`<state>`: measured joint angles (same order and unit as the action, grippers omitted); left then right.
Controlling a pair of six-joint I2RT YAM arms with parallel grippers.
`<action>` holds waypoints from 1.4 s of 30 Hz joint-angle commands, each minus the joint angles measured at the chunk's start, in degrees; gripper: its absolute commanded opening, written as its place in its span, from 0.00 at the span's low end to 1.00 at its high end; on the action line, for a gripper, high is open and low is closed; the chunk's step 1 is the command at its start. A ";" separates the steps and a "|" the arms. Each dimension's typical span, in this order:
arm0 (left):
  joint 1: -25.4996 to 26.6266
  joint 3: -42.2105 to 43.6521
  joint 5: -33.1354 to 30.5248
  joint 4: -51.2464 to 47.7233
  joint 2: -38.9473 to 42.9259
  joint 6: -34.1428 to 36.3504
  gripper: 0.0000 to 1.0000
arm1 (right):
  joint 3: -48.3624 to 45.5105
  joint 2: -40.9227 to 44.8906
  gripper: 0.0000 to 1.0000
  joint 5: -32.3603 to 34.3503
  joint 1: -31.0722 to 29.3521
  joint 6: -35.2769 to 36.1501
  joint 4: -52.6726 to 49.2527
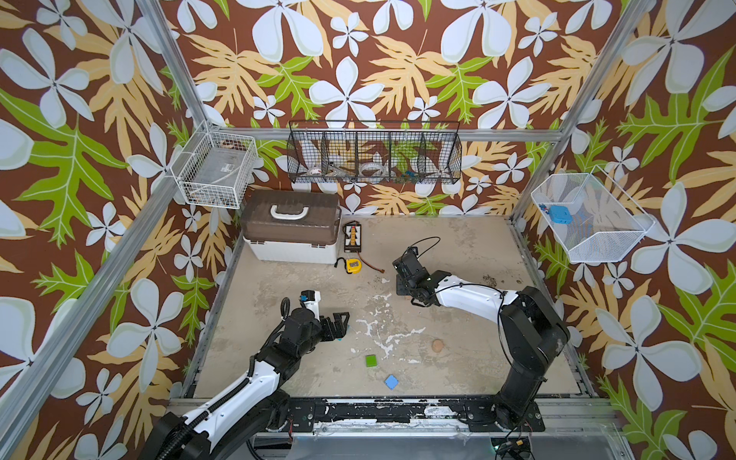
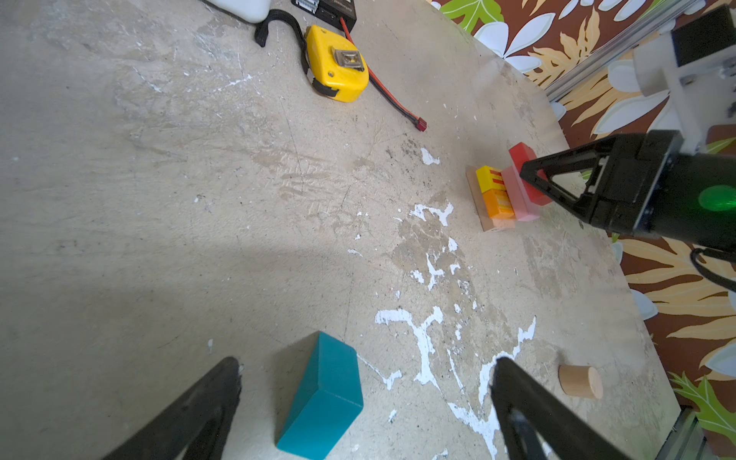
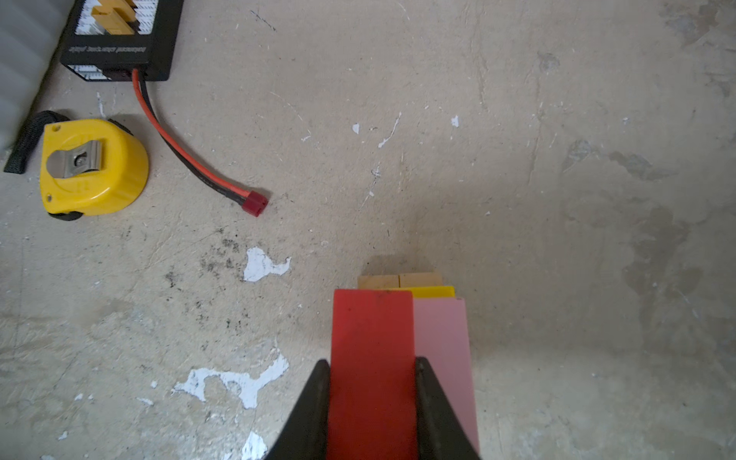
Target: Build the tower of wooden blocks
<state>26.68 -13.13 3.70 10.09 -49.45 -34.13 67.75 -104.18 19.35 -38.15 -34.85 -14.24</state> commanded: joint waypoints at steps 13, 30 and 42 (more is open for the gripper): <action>-0.04 -0.42 -0.01 1.25 -0.26 0.24 1.00 | 2.04 -2.87 0.15 -1.07 0.53 0.61 -1.18; 0.01 -0.50 -0.01 1.36 -0.64 0.23 1.00 | 1.86 -1.91 0.39 -1.16 0.52 0.07 -1.52; -0.03 -0.50 -0.01 1.44 -0.61 0.28 1.00 | 1.06 0.39 0.43 -1.43 0.51 0.11 -1.97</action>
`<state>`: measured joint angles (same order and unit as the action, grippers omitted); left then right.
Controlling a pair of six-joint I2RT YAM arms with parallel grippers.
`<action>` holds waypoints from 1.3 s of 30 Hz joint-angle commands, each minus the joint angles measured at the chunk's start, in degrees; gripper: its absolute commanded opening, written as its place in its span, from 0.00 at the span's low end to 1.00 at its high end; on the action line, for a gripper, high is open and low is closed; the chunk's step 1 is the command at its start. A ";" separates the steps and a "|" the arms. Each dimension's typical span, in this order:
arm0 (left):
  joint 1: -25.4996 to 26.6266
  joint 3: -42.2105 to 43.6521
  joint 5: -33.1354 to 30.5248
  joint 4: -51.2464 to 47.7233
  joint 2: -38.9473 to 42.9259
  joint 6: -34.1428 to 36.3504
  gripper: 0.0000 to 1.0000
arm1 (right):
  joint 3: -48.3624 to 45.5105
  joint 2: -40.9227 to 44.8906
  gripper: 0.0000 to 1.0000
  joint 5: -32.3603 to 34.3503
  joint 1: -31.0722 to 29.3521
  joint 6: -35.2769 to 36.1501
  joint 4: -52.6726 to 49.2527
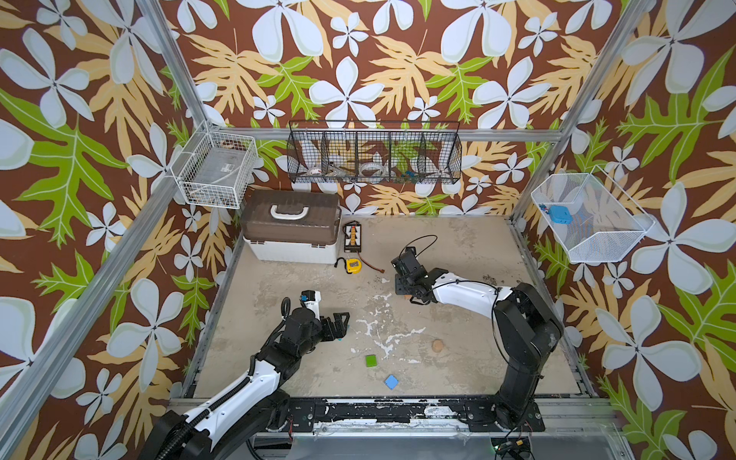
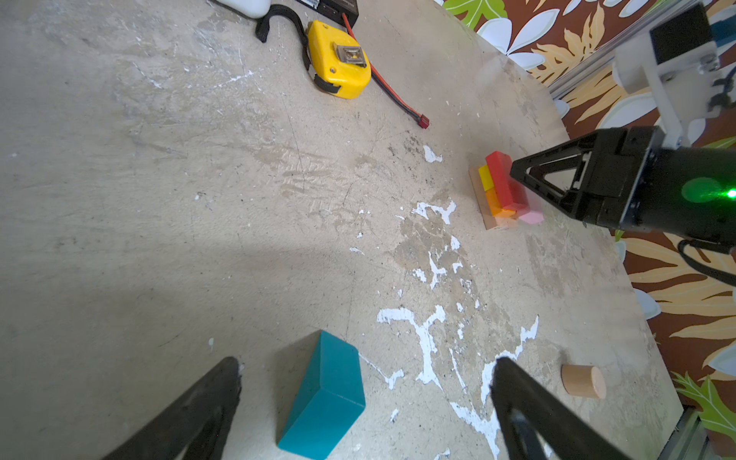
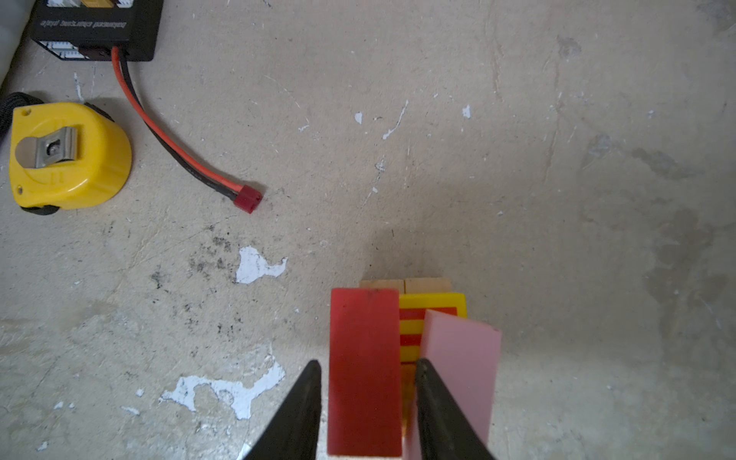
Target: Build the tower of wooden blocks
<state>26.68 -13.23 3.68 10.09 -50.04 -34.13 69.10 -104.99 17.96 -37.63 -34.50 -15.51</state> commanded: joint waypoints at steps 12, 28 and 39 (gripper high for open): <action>0.02 -0.32 0.10 1.46 -0.05 0.27 1.00 | -7.71 9.22 0.85 3.01 0.01 1.08 2.58; 0.04 -0.31 0.10 1.45 0.12 0.20 1.00 | -4.86 2.10 0.87 1.55 0.28 1.34 3.07; 0.09 -0.31 0.01 1.43 0.13 0.26 1.00 | -4.34 1.38 0.79 1.38 0.98 1.89 3.13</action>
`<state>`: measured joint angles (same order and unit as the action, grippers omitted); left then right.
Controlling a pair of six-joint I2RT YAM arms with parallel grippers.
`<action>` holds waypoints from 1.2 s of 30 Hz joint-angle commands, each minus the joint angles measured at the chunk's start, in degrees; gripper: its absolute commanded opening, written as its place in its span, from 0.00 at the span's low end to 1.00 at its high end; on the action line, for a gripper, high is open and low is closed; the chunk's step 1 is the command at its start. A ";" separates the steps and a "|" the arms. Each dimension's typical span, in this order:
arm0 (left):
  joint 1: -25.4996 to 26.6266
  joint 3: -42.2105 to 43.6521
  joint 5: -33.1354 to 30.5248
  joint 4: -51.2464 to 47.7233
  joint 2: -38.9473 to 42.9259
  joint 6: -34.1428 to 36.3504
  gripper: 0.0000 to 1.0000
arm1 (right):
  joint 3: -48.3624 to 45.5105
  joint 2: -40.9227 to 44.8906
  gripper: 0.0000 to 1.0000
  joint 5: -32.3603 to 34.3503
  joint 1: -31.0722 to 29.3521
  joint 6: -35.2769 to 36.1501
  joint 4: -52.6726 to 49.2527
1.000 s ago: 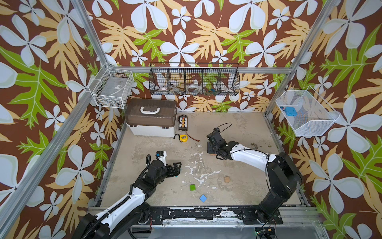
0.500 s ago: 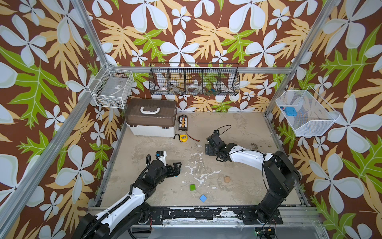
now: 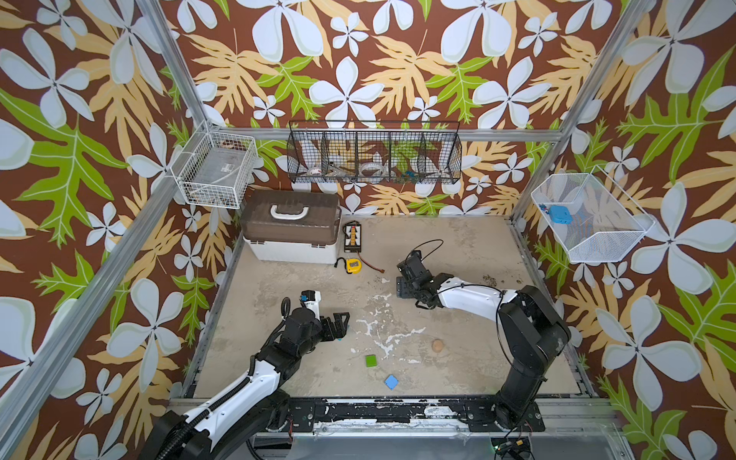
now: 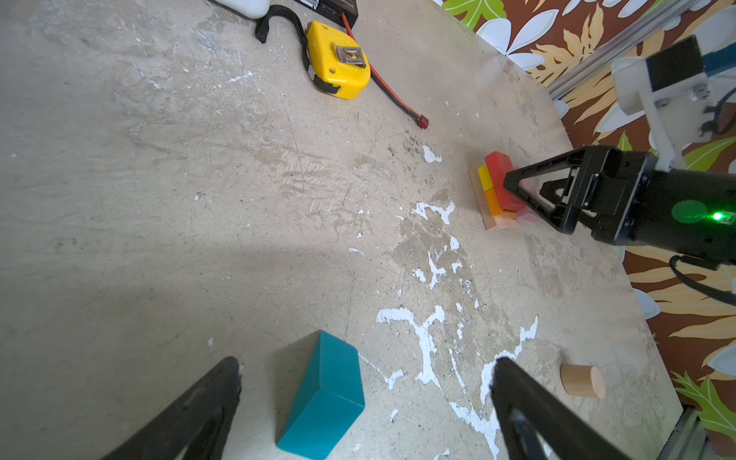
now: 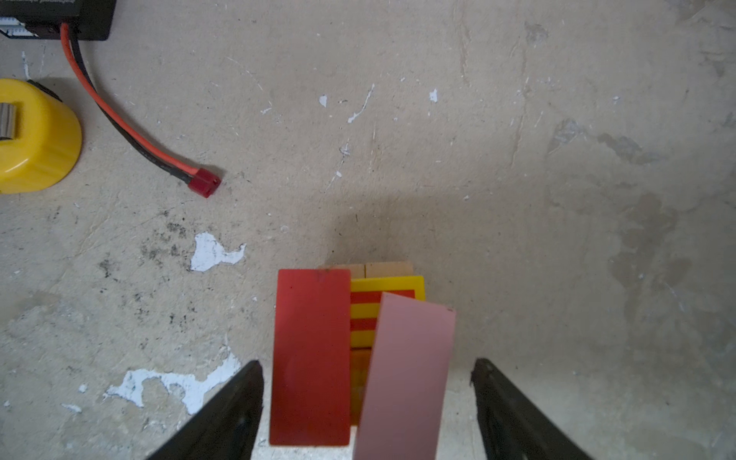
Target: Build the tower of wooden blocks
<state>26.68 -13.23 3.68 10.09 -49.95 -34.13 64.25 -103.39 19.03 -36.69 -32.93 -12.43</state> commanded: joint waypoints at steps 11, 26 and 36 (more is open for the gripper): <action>0.11 -0.31 0.10 1.43 0.03 0.22 1.00 | 2.08 -2.07 0.74 -0.29 0.30 0.66 -0.42; 0.15 -0.30 0.01 1.45 0.08 0.27 1.00 | 3.12 -3.58 0.62 -0.23 0.74 1.28 -0.83; 0.13 -0.30 -0.04 1.47 0.04 0.21 1.00 | 2.46 -2.94 0.55 -1.09 0.83 1.37 -0.76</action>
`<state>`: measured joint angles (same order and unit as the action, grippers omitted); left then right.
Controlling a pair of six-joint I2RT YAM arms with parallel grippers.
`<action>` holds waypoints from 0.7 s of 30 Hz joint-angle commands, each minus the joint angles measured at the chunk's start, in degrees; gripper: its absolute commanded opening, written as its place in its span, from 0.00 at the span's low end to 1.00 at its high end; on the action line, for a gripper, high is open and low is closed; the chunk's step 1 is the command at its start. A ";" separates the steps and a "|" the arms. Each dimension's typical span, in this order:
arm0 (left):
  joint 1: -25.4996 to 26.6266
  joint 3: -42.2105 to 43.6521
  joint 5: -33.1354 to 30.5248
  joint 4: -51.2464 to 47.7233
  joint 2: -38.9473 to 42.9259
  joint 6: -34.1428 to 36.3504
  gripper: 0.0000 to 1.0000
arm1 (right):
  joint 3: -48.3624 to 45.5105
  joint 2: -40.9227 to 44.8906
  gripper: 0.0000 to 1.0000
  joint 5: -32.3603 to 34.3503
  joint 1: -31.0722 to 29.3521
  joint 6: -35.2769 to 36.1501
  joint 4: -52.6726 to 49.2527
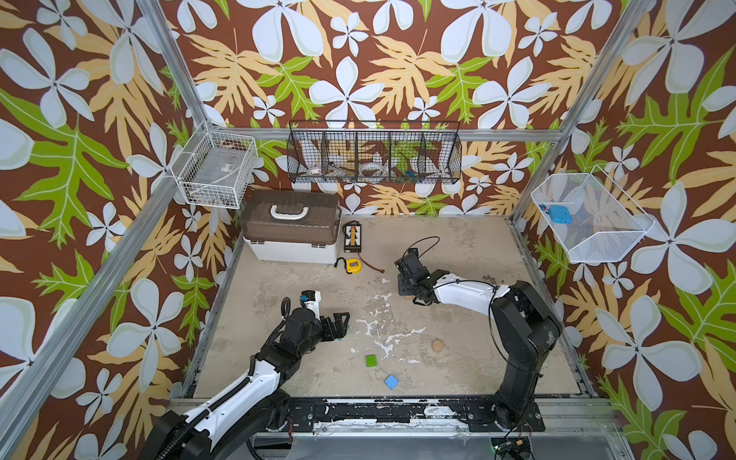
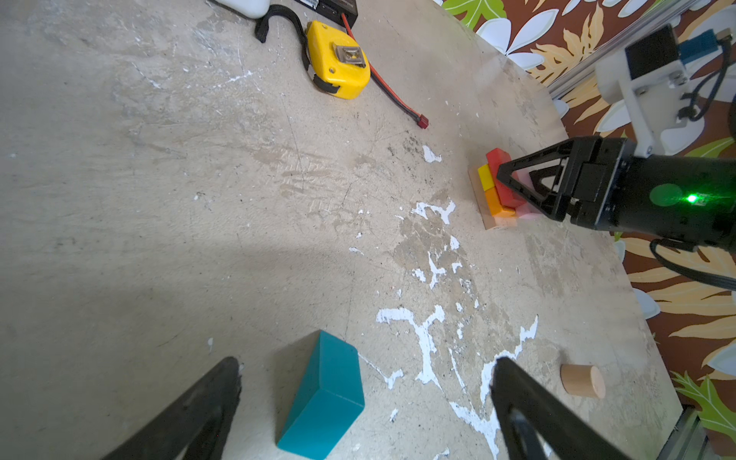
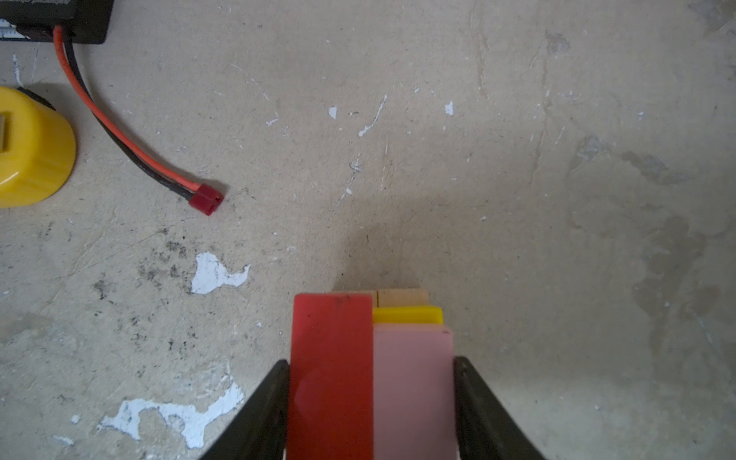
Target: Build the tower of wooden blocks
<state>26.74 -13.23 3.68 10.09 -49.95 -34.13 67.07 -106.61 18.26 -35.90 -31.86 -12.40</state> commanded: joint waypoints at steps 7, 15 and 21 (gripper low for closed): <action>0.06 -0.32 0.01 1.49 -0.01 0.22 1.00 | -1.09 0.93 0.57 -1.03 0.04 0.47 -0.67; 0.06 -0.30 0.01 1.54 -0.05 0.22 1.00 | -1.50 1.28 0.61 -1.28 -0.02 0.08 -0.49; 0.06 -0.32 0.01 1.52 -0.06 0.21 1.00 | -1.67 1.31 0.61 -1.47 0.04 -0.10 -0.60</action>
<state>26.74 -13.23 3.68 10.09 -49.98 -34.13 65.65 -105.67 17.54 -35.90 -31.48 -11.99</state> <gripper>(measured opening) 0.996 0.609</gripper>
